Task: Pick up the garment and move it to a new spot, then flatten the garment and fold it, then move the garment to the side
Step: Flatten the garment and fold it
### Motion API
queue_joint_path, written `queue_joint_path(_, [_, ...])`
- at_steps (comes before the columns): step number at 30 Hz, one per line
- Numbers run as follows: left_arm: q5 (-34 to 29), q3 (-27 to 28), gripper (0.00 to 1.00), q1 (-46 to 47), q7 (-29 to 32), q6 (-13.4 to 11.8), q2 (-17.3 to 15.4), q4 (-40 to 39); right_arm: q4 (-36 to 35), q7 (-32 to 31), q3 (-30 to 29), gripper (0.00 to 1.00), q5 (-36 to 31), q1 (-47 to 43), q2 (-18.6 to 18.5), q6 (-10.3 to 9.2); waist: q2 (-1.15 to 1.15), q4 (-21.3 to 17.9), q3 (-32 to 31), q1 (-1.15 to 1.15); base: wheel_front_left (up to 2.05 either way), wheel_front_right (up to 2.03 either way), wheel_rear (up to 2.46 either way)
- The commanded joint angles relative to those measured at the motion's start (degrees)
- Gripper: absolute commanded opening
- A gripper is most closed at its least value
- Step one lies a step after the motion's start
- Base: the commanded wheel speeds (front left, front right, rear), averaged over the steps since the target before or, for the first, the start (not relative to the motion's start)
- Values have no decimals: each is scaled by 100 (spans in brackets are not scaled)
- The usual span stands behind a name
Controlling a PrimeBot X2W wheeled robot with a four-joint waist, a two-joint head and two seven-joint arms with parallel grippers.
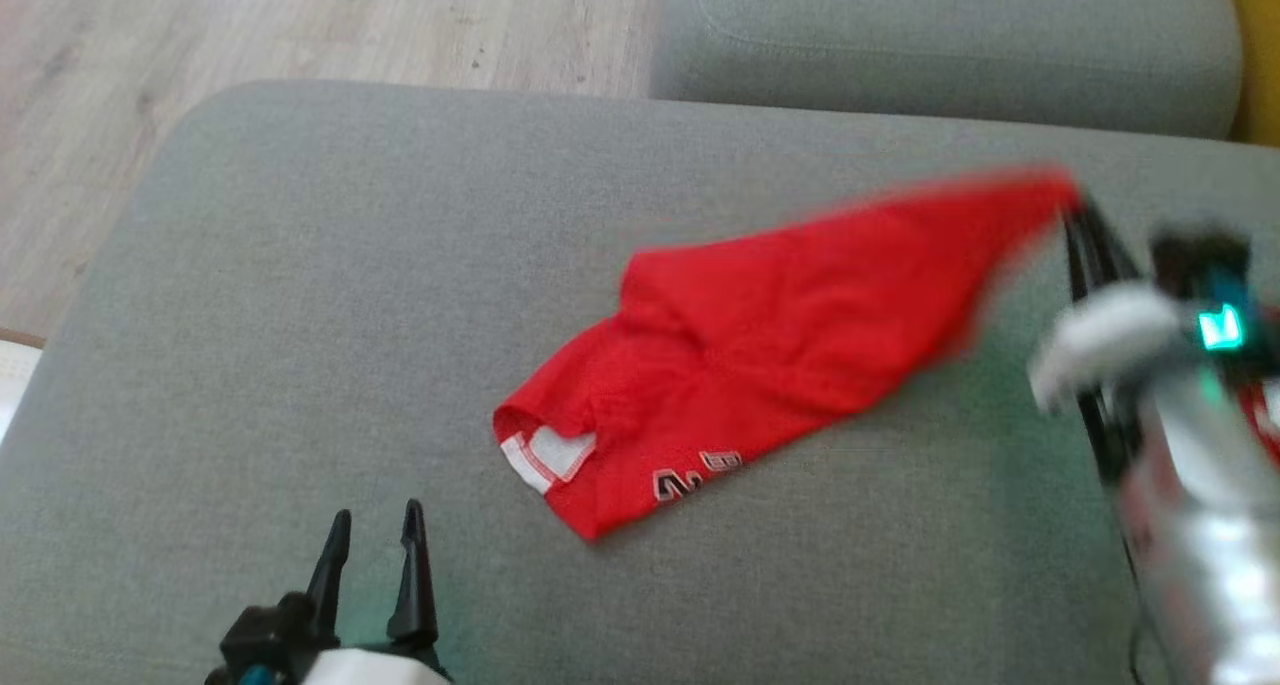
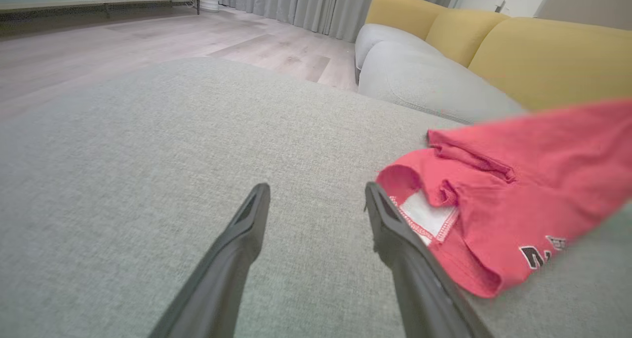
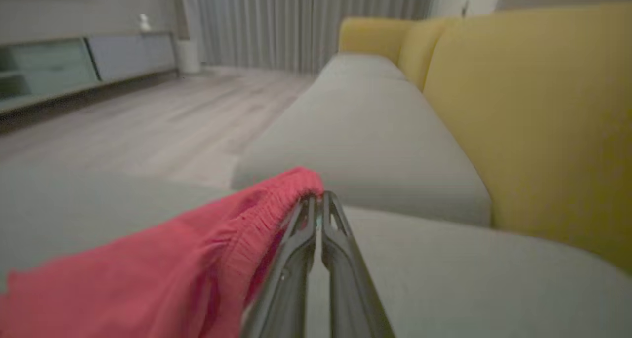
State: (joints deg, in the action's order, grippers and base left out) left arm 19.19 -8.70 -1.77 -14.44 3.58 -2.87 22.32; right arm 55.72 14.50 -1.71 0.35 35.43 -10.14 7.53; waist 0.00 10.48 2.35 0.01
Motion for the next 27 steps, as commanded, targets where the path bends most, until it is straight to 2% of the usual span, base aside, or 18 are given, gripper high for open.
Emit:
queue_joint_path(1, [24, 140, 100, 241, -56, 8, -1, -155, -175, 31, 16, 0, -69, 208, -38, -4, 0, -22, 31, -1, 0, 0, 0])
queue_joint_path(6, [-21, 161, 100, 241, -56, 7, -1, -149, -62, 46, -445, 0, -294, -225, -9, -4, 0, -208, 84, -1, 0, 0, 0])
queue_joint_path(7, [-32, 161, 100, 253, -56, 14, -1, -156, -144, 47, -504, 35, -326, -262, 36, -4, 0, -246, 85, -1, 0, 0, 0])
queue_joint_path(8, [-45, 150, 100, 269, -56, 25, -1, -164, -226, 48, -544, 100, -367, -300, 76, -4, 0, -278, 85, -1, 0, 0, 0])
queue_joint_path(12, [-82, 24, 100, 378, -56, 109, -1, -197, -791, 49, -672, 100, -549, -394, 206, -4, 0, -386, 113, -1, 0, 0, 0])
queue_joint_path(18, [-7, -449, 100, 576, -56, 280, 0, -85, -1783, 49, -583, 100, -562, -852, 472, -4, 0, -516, 165, -1, 0, 0, 0])
queue_joint_path(27, [225, -1053, 100, 828, -56, 375, 0, 520, -2253, 50, -369, 100, -267, -1373, 647, -4, 0, -808, 323, -1, 0, 0, 0])
